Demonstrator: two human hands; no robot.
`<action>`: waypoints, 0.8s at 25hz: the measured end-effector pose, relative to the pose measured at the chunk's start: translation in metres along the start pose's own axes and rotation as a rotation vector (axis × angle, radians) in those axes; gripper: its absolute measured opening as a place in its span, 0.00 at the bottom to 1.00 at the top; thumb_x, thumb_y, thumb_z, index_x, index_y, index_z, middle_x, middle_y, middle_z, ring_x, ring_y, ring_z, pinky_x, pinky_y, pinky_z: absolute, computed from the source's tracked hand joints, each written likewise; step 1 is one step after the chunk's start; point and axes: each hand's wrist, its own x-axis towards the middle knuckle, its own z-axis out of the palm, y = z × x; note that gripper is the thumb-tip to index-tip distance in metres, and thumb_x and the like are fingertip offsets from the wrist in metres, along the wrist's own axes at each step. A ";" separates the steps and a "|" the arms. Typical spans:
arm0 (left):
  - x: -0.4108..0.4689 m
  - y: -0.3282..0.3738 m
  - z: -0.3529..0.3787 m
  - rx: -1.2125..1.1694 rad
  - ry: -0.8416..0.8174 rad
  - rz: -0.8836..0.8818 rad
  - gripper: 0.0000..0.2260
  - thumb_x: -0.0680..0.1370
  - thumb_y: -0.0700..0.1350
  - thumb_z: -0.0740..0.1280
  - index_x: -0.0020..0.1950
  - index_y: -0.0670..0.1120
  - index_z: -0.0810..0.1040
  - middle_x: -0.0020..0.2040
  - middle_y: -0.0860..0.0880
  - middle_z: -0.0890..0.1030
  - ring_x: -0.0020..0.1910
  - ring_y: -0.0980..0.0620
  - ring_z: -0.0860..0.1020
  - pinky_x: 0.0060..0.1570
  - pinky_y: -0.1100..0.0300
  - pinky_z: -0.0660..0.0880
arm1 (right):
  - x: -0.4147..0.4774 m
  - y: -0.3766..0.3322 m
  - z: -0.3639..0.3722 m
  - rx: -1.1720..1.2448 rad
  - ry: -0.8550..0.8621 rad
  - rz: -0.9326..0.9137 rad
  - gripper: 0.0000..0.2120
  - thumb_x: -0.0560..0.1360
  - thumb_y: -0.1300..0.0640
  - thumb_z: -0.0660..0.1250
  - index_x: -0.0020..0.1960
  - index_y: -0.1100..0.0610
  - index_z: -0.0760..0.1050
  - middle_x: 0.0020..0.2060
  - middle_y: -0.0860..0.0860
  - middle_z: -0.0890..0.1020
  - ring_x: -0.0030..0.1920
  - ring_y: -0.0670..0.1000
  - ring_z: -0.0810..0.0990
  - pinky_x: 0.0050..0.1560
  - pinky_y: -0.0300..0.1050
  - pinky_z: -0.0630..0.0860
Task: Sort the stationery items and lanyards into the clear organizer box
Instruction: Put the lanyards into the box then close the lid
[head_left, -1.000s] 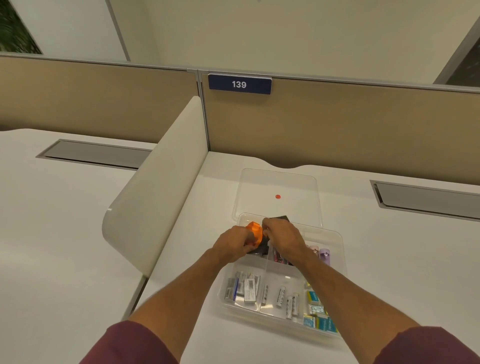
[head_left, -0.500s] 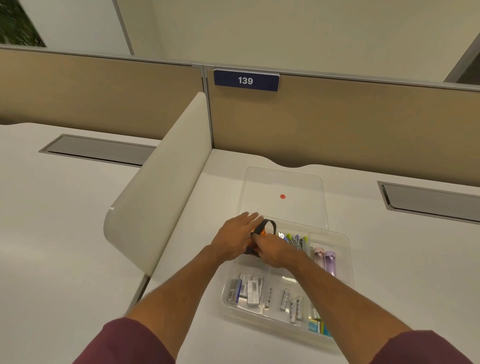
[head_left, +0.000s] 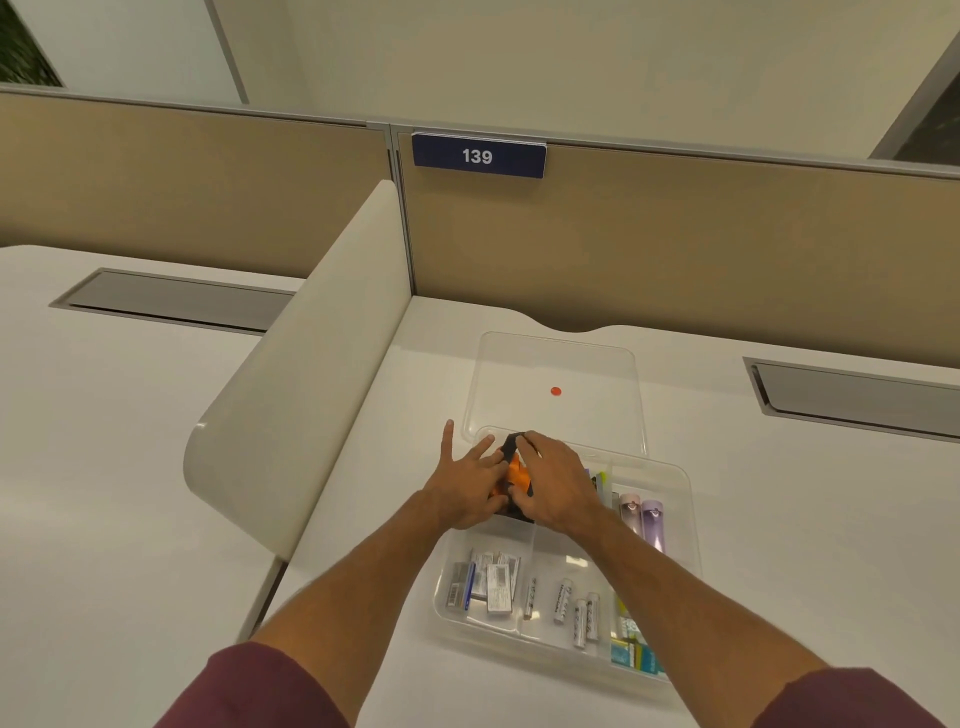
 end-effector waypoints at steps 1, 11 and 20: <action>0.000 0.001 -0.002 0.002 -0.010 -0.003 0.21 0.80 0.58 0.51 0.71 0.53 0.65 0.76 0.52 0.63 0.79 0.47 0.51 0.66 0.30 0.30 | 0.001 0.000 0.000 -0.057 -0.023 -0.030 0.28 0.74 0.49 0.64 0.71 0.58 0.64 0.70 0.54 0.70 0.70 0.54 0.68 0.75 0.52 0.56; -0.005 0.003 -0.005 -0.084 0.008 -0.009 0.20 0.81 0.56 0.51 0.72 0.52 0.65 0.75 0.52 0.66 0.79 0.49 0.51 0.68 0.31 0.30 | 0.011 -0.005 0.001 -0.205 -0.453 -0.009 0.28 0.77 0.47 0.59 0.74 0.51 0.58 0.71 0.49 0.69 0.73 0.55 0.63 0.70 0.72 0.36; -0.026 -0.012 -0.005 -0.277 0.184 -0.271 0.24 0.77 0.57 0.62 0.72 0.52 0.66 0.77 0.50 0.59 0.78 0.49 0.51 0.74 0.40 0.41 | -0.001 -0.011 -0.006 -0.071 -0.151 0.168 0.12 0.77 0.50 0.62 0.57 0.54 0.76 0.56 0.54 0.79 0.62 0.55 0.73 0.65 0.58 0.65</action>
